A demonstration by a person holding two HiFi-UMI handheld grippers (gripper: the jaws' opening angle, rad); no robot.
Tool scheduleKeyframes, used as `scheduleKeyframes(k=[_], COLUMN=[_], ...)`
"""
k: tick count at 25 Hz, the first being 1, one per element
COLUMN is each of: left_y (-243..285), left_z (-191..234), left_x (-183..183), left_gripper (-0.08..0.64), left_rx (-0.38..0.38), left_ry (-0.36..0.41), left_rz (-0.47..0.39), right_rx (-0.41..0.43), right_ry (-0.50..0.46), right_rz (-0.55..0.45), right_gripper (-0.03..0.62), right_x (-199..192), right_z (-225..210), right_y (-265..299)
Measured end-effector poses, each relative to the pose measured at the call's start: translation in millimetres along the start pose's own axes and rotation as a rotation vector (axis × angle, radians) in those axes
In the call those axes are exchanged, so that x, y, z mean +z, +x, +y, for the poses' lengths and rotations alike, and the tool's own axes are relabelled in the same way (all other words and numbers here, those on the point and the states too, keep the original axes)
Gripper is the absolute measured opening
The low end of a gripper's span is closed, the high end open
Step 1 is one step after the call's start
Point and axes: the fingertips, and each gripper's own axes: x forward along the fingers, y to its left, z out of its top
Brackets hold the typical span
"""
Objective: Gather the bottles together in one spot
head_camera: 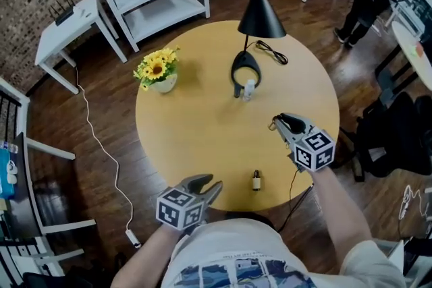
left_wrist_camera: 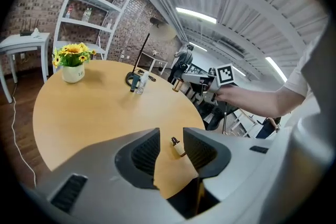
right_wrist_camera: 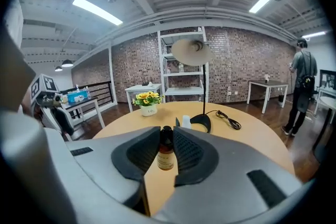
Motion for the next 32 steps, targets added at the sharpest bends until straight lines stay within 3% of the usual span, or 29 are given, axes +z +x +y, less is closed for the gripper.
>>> scheduleKeyframes(k=[8, 17, 26, 32], left_y=[20.2, 25.4, 35.8, 35.7], left_z=[3.9, 23.5, 20.1, 20.6], left_x=[6.7, 8.0, 1.6, 4.7], left_gripper=[0.141, 0.141, 0.141, 0.141], left_rx=[0.082, 0.153, 0.15, 0.129], left_ry=[-0.087, -0.165, -0.173, -0.161], left_rz=[0.014, 0.029, 0.042, 0.044], right_rx=[-0.011, -0.015, -0.071, -0.104], right_ry=[-0.07, -0.093, -0.103, -0.084], right_rz=[0.024, 0.033, 0.031, 0.052], right_gripper=[0.067, 0.067, 0.069, 0.124], right_x=[-33.5, -52.3, -72.4, -76.8], right_z=[-78.2, -107.3, -121.8, -126.6], right_y=[93.7, 177.7, 196.2, 192.5])
